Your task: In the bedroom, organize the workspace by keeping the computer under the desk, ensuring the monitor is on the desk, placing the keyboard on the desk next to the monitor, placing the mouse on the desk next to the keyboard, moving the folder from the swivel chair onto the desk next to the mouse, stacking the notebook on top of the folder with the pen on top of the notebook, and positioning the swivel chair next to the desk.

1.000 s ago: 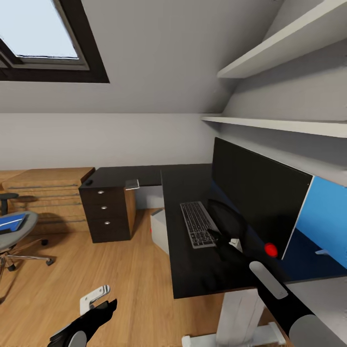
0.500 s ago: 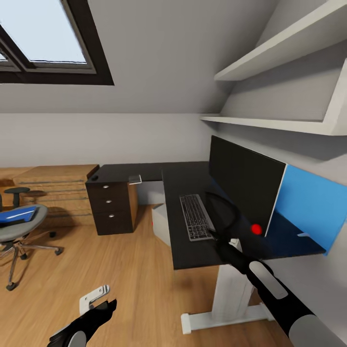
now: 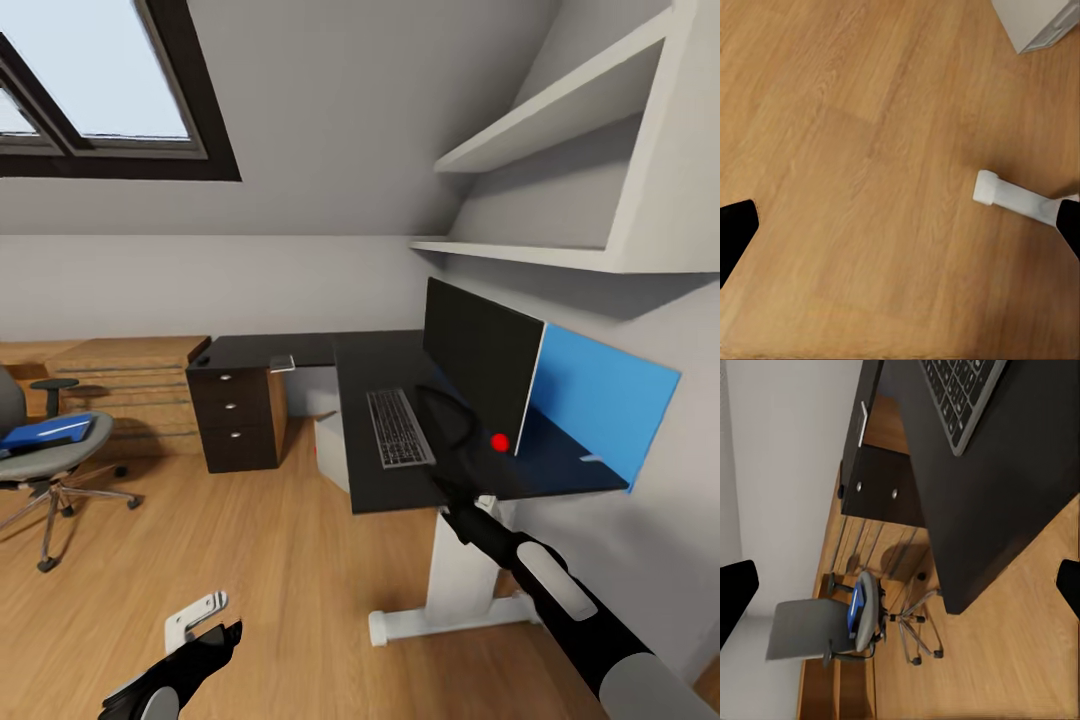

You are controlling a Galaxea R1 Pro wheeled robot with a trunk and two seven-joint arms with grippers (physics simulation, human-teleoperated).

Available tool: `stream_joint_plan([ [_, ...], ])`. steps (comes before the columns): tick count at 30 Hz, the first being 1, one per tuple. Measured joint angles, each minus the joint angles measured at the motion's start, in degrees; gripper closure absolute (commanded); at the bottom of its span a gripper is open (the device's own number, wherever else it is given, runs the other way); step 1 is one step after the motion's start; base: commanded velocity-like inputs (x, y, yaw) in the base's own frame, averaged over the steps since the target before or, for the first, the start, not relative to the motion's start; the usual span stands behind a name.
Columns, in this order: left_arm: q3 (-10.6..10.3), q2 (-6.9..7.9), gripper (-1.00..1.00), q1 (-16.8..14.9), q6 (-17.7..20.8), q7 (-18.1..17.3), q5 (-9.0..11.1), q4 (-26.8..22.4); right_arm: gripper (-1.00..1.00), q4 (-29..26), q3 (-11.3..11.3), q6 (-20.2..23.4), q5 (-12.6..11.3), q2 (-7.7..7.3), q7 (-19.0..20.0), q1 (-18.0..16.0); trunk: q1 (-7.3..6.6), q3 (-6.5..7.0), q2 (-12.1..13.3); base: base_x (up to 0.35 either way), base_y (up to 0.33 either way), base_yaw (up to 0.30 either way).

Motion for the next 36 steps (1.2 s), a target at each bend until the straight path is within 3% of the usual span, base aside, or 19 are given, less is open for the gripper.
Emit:
stream_joint_plan([
  [6, 0.19, 0.02, -1.0, 0.0, 0.0, 0.0, 0.15, 0.06, -1.0, 0.07, 0.05, -0.18, 0.05, 0.03, -0.19, 0.0, -0.01, 0.0, 0.0, -0.285, -0.127, 0.0],
  [10, -0.19, -0.1, -1.0, -0.02, -0.02, 0.3, -0.07, 2.33, -1.0, 0.16, 0.99, -3.77, 1.06, 0.92, -2.53, 0.01, -0.03, 0.0, 0.0, -0.115, -0.072, 0.0],
  [12, -0.3, -0.09, -1.0, -0.01, -0.04, 0.28, -0.33, 4.01, -1.0, 0.15, 3.23, -5.36, 3.52, 1.39, -4.67, -0.01, -0.03, 0.0, 0.0, -0.035, -0.022, 0.0],
  [15, -0.38, 0.03, -1.0, -0.03, -0.22, 0.23, -1.34, 8.18, -1.0, 0.32, 8.35, -6.98, 10.21, 2.57, -8.31, -0.04, -0.03, 0.0, 0.0, -0.016, -0.01, 0.0],
  [18, -0.36, 0.11, -1.0, -0.01, -1.27, 0.2, -2.58, 12.75, -1.0, 1.25, 11.2, -8.69, 14.51, 4.1, -11.54, -0.02, -0.04, 0.0, 0.0, -0.007, -0.004, 0.0],
  [22, -0.42, 0.33, -1.0, -0.04, -8.52, 0.16, -7.14, 22.06, -1.0, 5.1, 18.45, -12.75, 23.0, 8.72, -21.02, 0.0, -0.47, 0.35, 0.79, -0.002, -0.001, 0.0],
  [23, -0.5, 0.36, -1.0, -0.03, -11.75, 0.17, -9.06, 24.79, -1.0, 6.63, 21.31, -13.73, 25.36, 10.01, -24.3, 0.02, -0.69, 0.53, 1.19, 0.0, 0.0, 0.0],
  [25, -0.64, 0.36, -1.0, -0.04, -15.11, 0.15, -11.08, 27.74, -1.0, 8.43, 24.38, -14.72, 27.35, 11.12, -27.42, 0.12, -1.13, 0.89, 1.99, 0.0, 0.0, 0.0],
  [26, -0.84, 0.33, -1.0, -0.05, -18.16, 0.11, -12.8, 30.55, -1.0, 10.26, 27.38, -15.76, 28.62, 11.9, -30.04, 0.4, -1.35, 1.07, 2.39, 0.0, 0.0, 0.0],
  [27, -0.96, 0.33, -1.0, -0.07, -19.63, 0.1, -13.6, 31.96, -1.0, 11.26, 28.83, -16.31, 29.24, 12.24, -31.2, 0.62, -1.57, 1.25, 2.79, 0.0, 0.0, 0.0],
  [28, -1.34, 0.31, -1.0, -0.07, -23.36, 0.06, -15.24, 35.5, -1.0, 14.21, 32.25, -18.07, 30.26, 12.84, -33.62, 1.14, -1.79, 1.42, 3.2, 0.0, 0.0, 0.0],
  [32, -1.94, 0.35, -1.0, -0.05, -29.88, -0.06, -16.74, 43.0, -1.0, 23.31, 35.75, -23.05, 31.39, 13.57, -35.28, 2.28, -2.66, 2.14, 4.8, 0.0, 0.0, 0.0],
  [36, -2.1, 0.27, -1.0, -0.04, -33.82, -0.65, -17.51, 48.62, -1.0, 31.42, 36.45, -27.98, 31.58, 14.8, -33.19, 2.79, -3.54, 2.87, 6.4, 0.0, 0.0, 0.0],
])
